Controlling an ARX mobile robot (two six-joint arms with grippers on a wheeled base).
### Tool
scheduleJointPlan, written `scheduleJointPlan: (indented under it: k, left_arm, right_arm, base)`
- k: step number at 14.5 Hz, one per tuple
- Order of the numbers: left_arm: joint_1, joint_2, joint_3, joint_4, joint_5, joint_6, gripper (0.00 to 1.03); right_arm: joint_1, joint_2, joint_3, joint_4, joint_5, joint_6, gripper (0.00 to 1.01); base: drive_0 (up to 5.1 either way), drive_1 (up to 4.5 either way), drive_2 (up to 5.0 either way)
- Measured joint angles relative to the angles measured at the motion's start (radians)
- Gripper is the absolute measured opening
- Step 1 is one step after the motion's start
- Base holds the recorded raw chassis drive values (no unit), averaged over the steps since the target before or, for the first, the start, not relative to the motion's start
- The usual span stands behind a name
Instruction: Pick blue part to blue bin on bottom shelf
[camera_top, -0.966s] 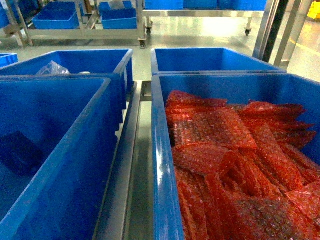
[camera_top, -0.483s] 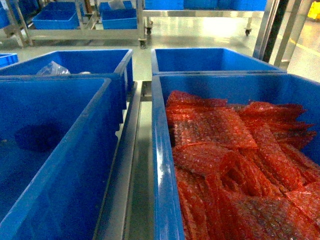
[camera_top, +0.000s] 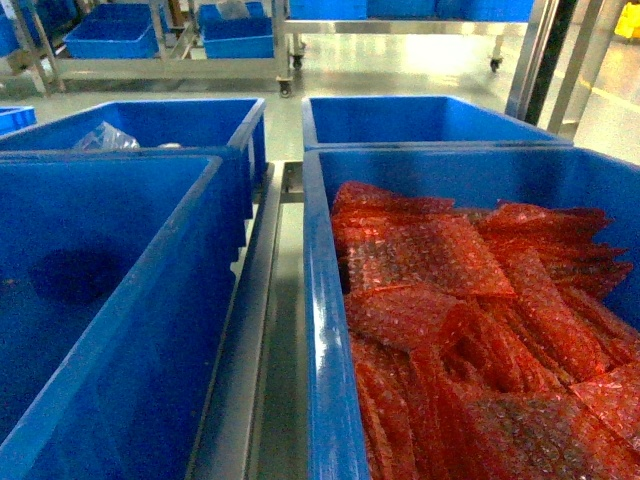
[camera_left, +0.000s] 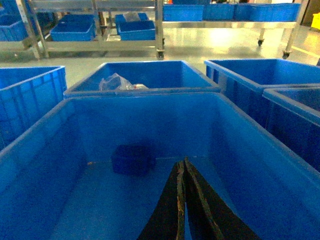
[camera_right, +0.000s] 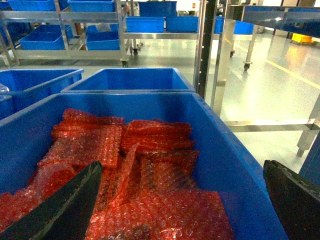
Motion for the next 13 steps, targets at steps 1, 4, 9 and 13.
scheduleJointPlan:
  k: [1,4,9,13]
  left_arm:
    - [0.001,-0.101,0.000,-0.066,0.001,0.000,0.02]
    - [0.001,-0.198,0.000,-0.169,0.000,0.000,0.02]
    - [0.001,-0.342,0.000,-0.302,0.000,0.000,0.02]
    - [0.001,-0.414,0.000,-0.374,0.000,0.000,0.02]
  right_arm:
    - [0.000,0.000,0.000,0.000,0.000,0.000,0.98]
    - [0.000,0.000,0.000,0.000,0.000,0.000,0.98]
    - [0.000,0.000,0.000,0.000,0.000,0.000,0.98]
    - [0.000,0.000,0.000,0.000,0.000,0.000,0.98]
  base:
    - [0.0,0.00,0.0]
    - [0.0,0.00,0.0]
    - [0.0,0.00,0.0]
    - [0.0,0.00,0.0]
